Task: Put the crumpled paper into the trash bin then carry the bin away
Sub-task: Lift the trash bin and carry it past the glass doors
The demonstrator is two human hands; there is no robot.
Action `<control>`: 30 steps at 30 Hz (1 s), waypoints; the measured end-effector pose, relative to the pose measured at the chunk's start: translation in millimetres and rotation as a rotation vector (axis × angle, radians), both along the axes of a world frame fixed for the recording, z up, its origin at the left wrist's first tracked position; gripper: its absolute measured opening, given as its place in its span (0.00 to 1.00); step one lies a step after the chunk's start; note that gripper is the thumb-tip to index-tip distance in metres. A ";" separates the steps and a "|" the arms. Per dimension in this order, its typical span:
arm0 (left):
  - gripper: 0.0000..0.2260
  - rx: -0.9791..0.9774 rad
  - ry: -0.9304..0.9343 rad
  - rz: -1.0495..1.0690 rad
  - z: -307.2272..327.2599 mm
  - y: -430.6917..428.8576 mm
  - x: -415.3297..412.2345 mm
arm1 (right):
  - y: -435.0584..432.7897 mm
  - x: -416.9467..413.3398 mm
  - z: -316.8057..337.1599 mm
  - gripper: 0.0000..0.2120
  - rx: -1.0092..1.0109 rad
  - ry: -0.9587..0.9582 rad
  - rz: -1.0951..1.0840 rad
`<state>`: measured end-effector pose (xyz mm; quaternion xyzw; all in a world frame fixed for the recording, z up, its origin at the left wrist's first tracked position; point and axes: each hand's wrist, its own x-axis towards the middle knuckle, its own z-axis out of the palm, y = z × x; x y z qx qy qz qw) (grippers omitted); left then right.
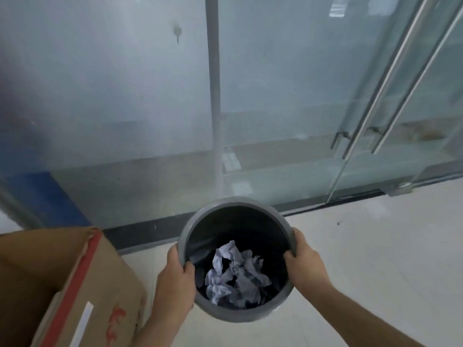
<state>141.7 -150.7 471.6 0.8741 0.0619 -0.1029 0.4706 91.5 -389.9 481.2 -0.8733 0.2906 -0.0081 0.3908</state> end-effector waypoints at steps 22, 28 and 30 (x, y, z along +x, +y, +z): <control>0.15 -0.167 -0.164 -0.313 244.2 -143.2 -26.0 | -103.0 -118.0 253.7 0.25 -0.047 -0.257 -0.398; 0.14 -0.174 -0.114 -0.454 244.9 -250.2 -57.0 | -188.2 -177.2 261.6 0.23 -0.055 -0.272 -0.525; 0.14 -0.176 -0.118 -0.473 246.2 -282.7 -66.0 | -216.3 -190.5 262.5 0.22 -0.056 -0.275 -0.540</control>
